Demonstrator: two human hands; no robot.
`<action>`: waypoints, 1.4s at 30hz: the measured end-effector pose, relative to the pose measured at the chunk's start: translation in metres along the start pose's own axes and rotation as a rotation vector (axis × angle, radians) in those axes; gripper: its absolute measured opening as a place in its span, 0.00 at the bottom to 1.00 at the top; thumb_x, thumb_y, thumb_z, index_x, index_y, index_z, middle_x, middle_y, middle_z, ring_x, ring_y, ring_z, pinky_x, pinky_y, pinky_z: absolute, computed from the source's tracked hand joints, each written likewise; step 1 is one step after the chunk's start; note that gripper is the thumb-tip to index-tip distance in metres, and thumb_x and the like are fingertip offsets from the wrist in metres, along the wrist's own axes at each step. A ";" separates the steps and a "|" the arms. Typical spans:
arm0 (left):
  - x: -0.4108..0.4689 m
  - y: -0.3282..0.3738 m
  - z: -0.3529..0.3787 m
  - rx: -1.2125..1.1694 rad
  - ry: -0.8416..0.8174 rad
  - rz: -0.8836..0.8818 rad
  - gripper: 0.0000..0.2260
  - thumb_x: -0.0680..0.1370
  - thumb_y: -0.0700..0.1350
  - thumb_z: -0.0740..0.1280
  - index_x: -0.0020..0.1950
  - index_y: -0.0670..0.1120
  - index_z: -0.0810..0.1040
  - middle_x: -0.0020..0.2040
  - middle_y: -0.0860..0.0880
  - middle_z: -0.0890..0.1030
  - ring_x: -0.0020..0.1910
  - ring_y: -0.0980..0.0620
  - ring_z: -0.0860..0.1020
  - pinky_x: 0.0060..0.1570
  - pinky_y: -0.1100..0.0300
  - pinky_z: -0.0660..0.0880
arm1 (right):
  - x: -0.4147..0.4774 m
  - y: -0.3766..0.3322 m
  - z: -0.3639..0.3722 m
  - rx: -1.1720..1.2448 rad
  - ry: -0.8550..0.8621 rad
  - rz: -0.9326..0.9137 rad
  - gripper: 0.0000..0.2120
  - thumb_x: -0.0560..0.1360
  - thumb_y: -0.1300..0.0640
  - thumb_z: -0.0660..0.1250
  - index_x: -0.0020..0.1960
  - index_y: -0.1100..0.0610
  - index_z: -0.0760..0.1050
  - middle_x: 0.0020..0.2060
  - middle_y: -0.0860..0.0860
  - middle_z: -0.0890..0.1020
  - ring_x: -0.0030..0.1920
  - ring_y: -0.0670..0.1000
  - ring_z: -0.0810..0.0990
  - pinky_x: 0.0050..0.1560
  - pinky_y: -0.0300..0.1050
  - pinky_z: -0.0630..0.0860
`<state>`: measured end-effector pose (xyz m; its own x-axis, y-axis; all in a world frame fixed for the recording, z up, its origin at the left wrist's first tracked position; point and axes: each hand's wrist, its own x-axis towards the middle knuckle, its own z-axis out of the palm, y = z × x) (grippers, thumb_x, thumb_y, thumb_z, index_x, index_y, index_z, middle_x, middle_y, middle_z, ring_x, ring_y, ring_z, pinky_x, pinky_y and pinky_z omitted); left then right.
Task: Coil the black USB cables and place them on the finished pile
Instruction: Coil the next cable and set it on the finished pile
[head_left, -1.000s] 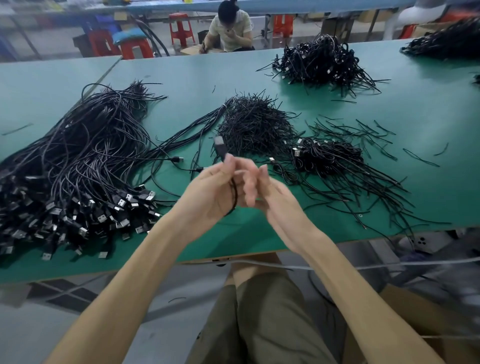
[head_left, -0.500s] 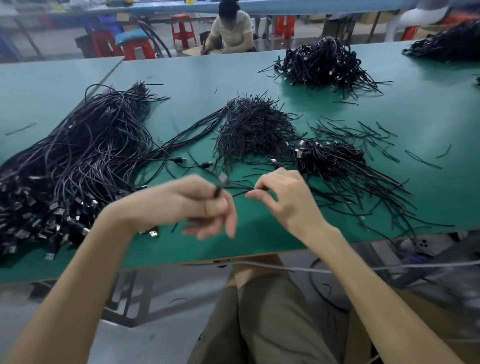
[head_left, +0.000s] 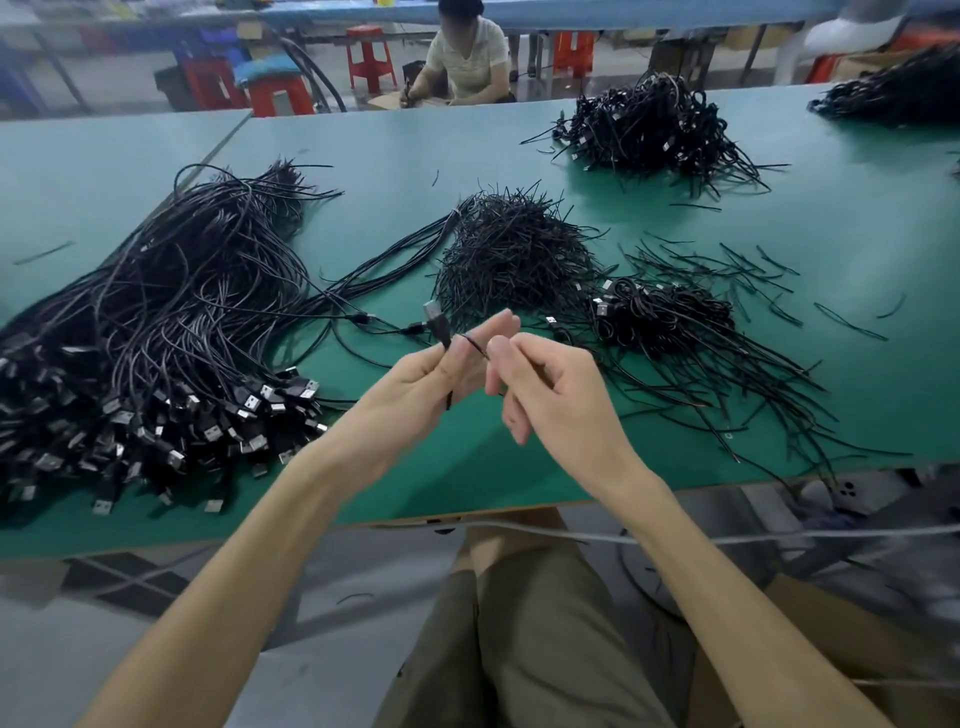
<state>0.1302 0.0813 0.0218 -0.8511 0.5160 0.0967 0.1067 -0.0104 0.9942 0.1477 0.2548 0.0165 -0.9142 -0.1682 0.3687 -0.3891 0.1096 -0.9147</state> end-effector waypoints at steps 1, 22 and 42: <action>0.002 0.000 0.002 -0.093 0.029 0.021 0.23 0.86 0.51 0.51 0.78 0.44 0.67 0.75 0.52 0.73 0.75 0.54 0.70 0.73 0.61 0.67 | -0.001 0.001 0.004 -0.002 -0.035 0.000 0.20 0.84 0.48 0.61 0.38 0.56 0.75 0.21 0.55 0.74 0.23 0.53 0.72 0.32 0.47 0.72; 0.015 -0.013 0.021 -0.043 0.237 -0.014 0.20 0.87 0.49 0.54 0.74 0.41 0.72 0.68 0.45 0.80 0.69 0.52 0.76 0.71 0.54 0.70 | 0.006 0.009 -0.004 -0.303 0.078 -0.133 0.21 0.85 0.53 0.60 0.34 0.59 0.73 0.26 0.44 0.71 0.27 0.43 0.68 0.33 0.33 0.62; 0.009 -0.022 0.026 0.574 0.175 -0.068 0.14 0.86 0.46 0.58 0.44 0.51 0.79 0.39 0.58 0.81 0.41 0.56 0.77 0.50 0.52 0.74 | 0.023 0.015 -0.019 -0.841 -0.010 -0.166 0.12 0.79 0.53 0.62 0.41 0.58 0.75 0.37 0.48 0.77 0.40 0.53 0.73 0.54 0.52 0.67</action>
<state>0.1332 0.1083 -0.0005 -0.9326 0.3500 0.0880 0.2675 0.5068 0.8195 0.1191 0.2710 0.0147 -0.8382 -0.2547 0.4822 -0.4763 0.7725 -0.4200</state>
